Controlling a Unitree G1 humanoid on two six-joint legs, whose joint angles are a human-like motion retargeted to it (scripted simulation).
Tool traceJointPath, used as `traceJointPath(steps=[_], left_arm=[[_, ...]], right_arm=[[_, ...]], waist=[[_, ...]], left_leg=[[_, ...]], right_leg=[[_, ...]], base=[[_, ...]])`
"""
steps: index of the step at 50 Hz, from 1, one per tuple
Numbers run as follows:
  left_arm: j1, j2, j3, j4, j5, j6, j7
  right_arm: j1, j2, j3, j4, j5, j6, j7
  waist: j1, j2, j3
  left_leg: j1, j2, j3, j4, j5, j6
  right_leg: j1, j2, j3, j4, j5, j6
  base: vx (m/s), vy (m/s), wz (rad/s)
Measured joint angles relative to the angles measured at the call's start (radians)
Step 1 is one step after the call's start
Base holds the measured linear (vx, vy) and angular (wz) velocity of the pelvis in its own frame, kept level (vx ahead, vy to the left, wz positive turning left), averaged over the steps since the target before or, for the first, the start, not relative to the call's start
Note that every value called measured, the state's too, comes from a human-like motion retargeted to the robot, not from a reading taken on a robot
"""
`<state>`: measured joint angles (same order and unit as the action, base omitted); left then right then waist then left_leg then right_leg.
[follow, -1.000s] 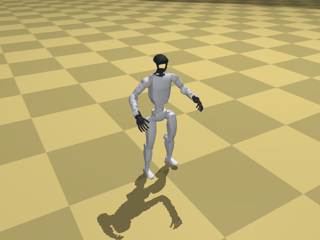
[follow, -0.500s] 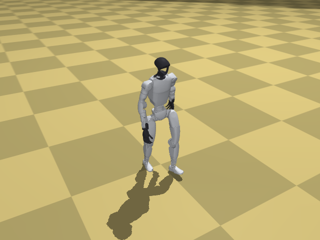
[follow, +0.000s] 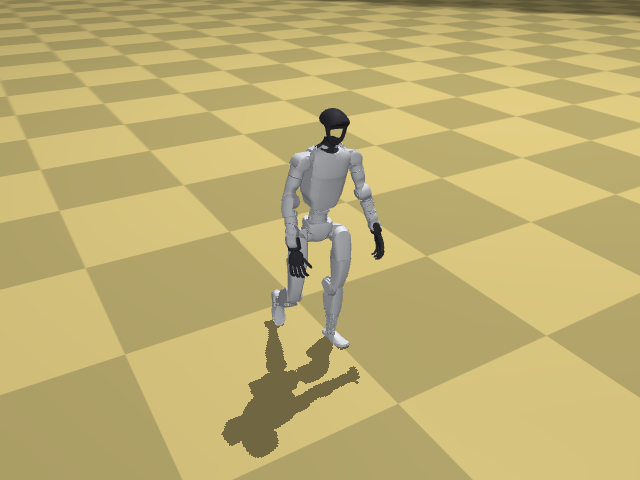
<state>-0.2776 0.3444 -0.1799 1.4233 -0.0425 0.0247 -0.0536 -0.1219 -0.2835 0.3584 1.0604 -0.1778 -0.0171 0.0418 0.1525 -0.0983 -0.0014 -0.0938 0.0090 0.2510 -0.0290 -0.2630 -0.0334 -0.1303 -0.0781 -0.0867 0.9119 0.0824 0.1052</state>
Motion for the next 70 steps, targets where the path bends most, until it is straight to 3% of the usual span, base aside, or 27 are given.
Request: traceJointPath(steps=[4, 8, 10, 16, 20, 23, 27, 30, 32, 35, 38, 41, 44, 47, 50, 53, 55, 58, 62, 66, 70], left_arm=[[-0.197, -0.02, 0.06, -0.071, -0.101, -0.004, 0.104], [-0.323, -0.04, 0.046, -0.248, -0.22, -0.058, 0.121], [-0.364, -0.041, 0.013, -0.348, -0.251, -0.084, 0.102], [-0.44, -0.005, -0.091, -0.566, -0.215, -0.104, 0.039], [-0.433, 0.011, -0.121, -0.589, -0.07, -0.098, -0.006], [-0.375, -0.005, -0.137, -0.542, 0.014, -0.1, -0.026], [-0.242, -0.051, -0.16, -0.399, 0.104, -0.09, -0.038], [-0.116, -0.096, -0.159, -0.246, 0.174, -0.059, -0.069], [-0.025, -0.118, -0.143, -0.152, 0.202, -0.033, -0.103], [0.1, -0.126, -0.104, -0.048, 0.204, -0.001, -0.139], [0.218, -0.101, -0.067, 0.001, 0.184, 0.006, -0.154], [0.326, -0.063, -0.043, 0.007, 0.14, -0.001, -0.152], [0.417, -0.026, -0.023, -0.015, 0.067, -0.006, -0.127], [0.484, -0.002, 0.013, -0.048, -0.024, -0.013, -0.084], [0.523, 0.004, 0.072, -0.078, -0.098, -0.025, -0.045], [0.535, -0.003, 0.123, -0.099, -0.131, -0.029, -0.038], [0.534, -0.008, 0.141, -0.109, -0.146, -0.028, -0.052], [0.522, -0.011, 0.146, -0.117, -0.154, -0.031, -0.105], [0.496, -0.014, 0.138, -0.119, -0.124, -0.055, -0.207], [0.458, -0.01, 0.114, -0.157, -0.112, -0.056, -0.246], [0.42, -0.006, 0.088, -0.246, -0.153, -0.042, -0.216]], right_arm=[[0.065, -0.009, -0.045, 0.089, 0.002, 0.028, -0.043], [0.113, -0.021, -0.094, 0.173, 0.034, 0.046, -0.054], [0.134, -0.027, -0.127, 0.204, 0.06, 0.055, -0.046], [0.19, -0.029, -0.268, 0.235, 0.106, 0.116, -0.005], [0.22, -0.01, -0.335, 0.23, 0.062, 0.125, 0.053], [0.239, -0.013, -0.351, 0.23, 0.04, 0.108, 0.08], [0.254, -0.028, -0.321, 0.244, 0.019, 0.084, 0.092], [0.244, -0.041, -0.262, 0.27, 0.02, 0.071, 0.088], [0.223, -0.048, -0.222, 0.286, 0.023, 0.067, 0.074], [0.161, -0.057, -0.18, 0.303, 0.007, 0.07, 0.049], [0.073, -0.059, -0.144, 0.302, -0.003, 0.072, 0.021], [-0.028, -0.064, -0.112, 0.28, 0.009, 0.068, -0.014], [-0.125, -0.082, -0.098, 0.234, 0.033, 0.06, -0.056], [-0.209, -0.108, -0.109, 0.176, 0.054, 0.044, -0.096], [-0.276, -0.132, -0.139, 0.122, 0.072, 0.02, -0.128], [-0.324, -0.145, -0.16, 0.1, 0.091, 0.006, -0.142], [-0.346, -0.141, -0.163, 0.104, 0.095, 0.005, -0.14], [-0.356, -0.116, -0.152, 0.137, 0.081, 0.006, -0.112], [-0.331, -0.058, -0.11, 0.195, 0.029, -0.006, -0.019], [-0.297, 0.0, -0.063, 0.224, -0.04, 0.004, 0.077], [-0.273, 0.029, -0.04, 0.217, -0.069, 0.025, 0.109]], waist=[[-0.083, 0.027, -0.001], [-0.164, 0.052, 0.005], [-0.203, 0.058, 0.011], [-0.321, 0.035, 0.079], [-0.356, 0.05, 0.102], [-0.374, 0.07, 0.085], [-0.382, 0.067, 0.058], [-0.366, 0.04, 0.033], [-0.35, 0.028, 0.002], [-0.299, 0.023, -0.026], [-0.205, -0.005, -0.017], [-0.096, -0.037, 0.005], [0.012, -0.047, 0.031], [0.107, -0.012, 0.058], [0.175, 0.06, 0.083], [0.205, 0.097, 0.092], [0.215, 0.095, 0.084], [0.226, 0.081, 0.061], [0.241, 0.088, 0.022], [0.252, 0.079, -0.029], [0.231, 0.067, -0.04]], left_leg=[[0.061, -0.008, -0.052, 0.018, -0.053, -0.018], [0.122, -0.023, -0.097, 0.02, -0.094, -0.027], [0.151, -0.035, -0.118, 0.026, -0.117, -0.031], [0.291, -0.097, -0.198, 0.062, -0.205, -0.038], [0.382, -0.071, -0.218, 0.061, -0.237, -0.046], [0.422, -0.055, -0.251, 0.077, -0.214, -0.043], [0.453, -0.06, -0.304, 0.179, -0.089, -0.009], [0.383, -0.09, -0.299, 0.414, 0.042, 0.043], [0.236, -0.103, -0.271, 0.679, 0.09, 0.08], [0.008, -0.094, -0.208, 1.005, 0.094, 0.129], [-0.131, -0.092, -0.129, 1.119, 0.028, 0.176], [-0.215, -0.103, -0.057, 1.046, -0.028, 0.2], [-0.238, -0.105, 0.004, 0.796, -0.031, 0.2], [-0.195, -0.073, 0.071, 0.416, 0.027, 0.163], [-0.138, -0.02, 0.163, 0.085, 0.11, 0.072], [-0.128, -0.009, 0.219, -0.051, 0.157, -0.008], [-0.134, -0.013, 0.215, -0.058, 0.169, -0.023], [-0.103, -0.021, 0.168, -0.058, 0.184, -0.016], [-0.019, 0.006, 0.092, -0.054, 0.142, -0.013], [-0.001, 0.034, 0.005, -0.021, 0.082, 0.001], [0.017, 0.025, -0.101, -0.005, 0.05, -0.002]], right_leg=[[-0.142, -0.049, -0.074, 0.037, -0.17, -0.07], [-0.252, -0.054, -0.085, -0.127, -0.234, -0.075], [-0.281, -0.057, -0.087, -0.284, -0.205, -0.06], [-0.205, -0.103, -0.104, -0.947, 0.085, 0.053], [-0.252, -0.101, -0.145, -0.999, -0.003, 0.139], [-0.232, -0.096, -0.168, -0.999, -0.014, 0.139], [-0.128, -0.113, -0.179, -0.999, 0.058, 0.115], [-0.036, -0.142, -0.175, -0.999, 0.04, 0.09], [-0.002, -0.156, -0.174, -0.999, 0.003, 0.073], [0.026, -0.148, -0.161, -0.991, -0.051, 0.066], [0.054, -0.143, -0.12, -0.97, -0.096, 0.088], [0.077, -0.143, -0.066, -0.95, -0.131, 0.108], [0.105, -0.131, -0.022, -0.933, -0.166, 0.111], [0.152, -0.077, 0.001, -0.918, -0.209, 0.104], [0.235, 0.01, -0.002, -0.909, -0.264, 0.1], [0.313, 0.058, -0.026, -0.904, -0.307, 0.103], [0.345, 0.068, -0.045, -0.893, -0.322, 0.099], [0.372, 0.08, -0.075, -0.844, -0.306, 0.072], [0.337, 0.098, -0.13, -0.615, -0.171, 0.02], [0.113, 0.073, -0.158, -0.183, 0.004, 0.034], [-0.072, 0.025, -0.159, 0.052, 0.019, 0.038]], base=[[0.55, 0.11, 0.72], [0.53, 0.06, 0.61], [0.54, 0.02, 0.6], [0.62, -0.07, 0.74], [0.7, -0.16, 0.28], [0.75, -0.2, 0.33], [0.82, -0.27, 0.33], [0.81, -0.33, 0.1], [0.71, -0.31, 0.09], [0.63, -0.27, -0.22], [0.59, -0.22, -0.78], [0.56, -0.15, -1.03], [0.55, -0.08, -0.92], [0.59, -0.02, -0.7], [0.64, 0.02, -0.26], [0.65, 0.04, 0.32], [0.64, 0.04, 0.6], [0.65, 0.04, 0.7], [0.66, 0.05, 0.71], [0.57, 0.03, 0.8], [0.49, -0.01, 1.24]])
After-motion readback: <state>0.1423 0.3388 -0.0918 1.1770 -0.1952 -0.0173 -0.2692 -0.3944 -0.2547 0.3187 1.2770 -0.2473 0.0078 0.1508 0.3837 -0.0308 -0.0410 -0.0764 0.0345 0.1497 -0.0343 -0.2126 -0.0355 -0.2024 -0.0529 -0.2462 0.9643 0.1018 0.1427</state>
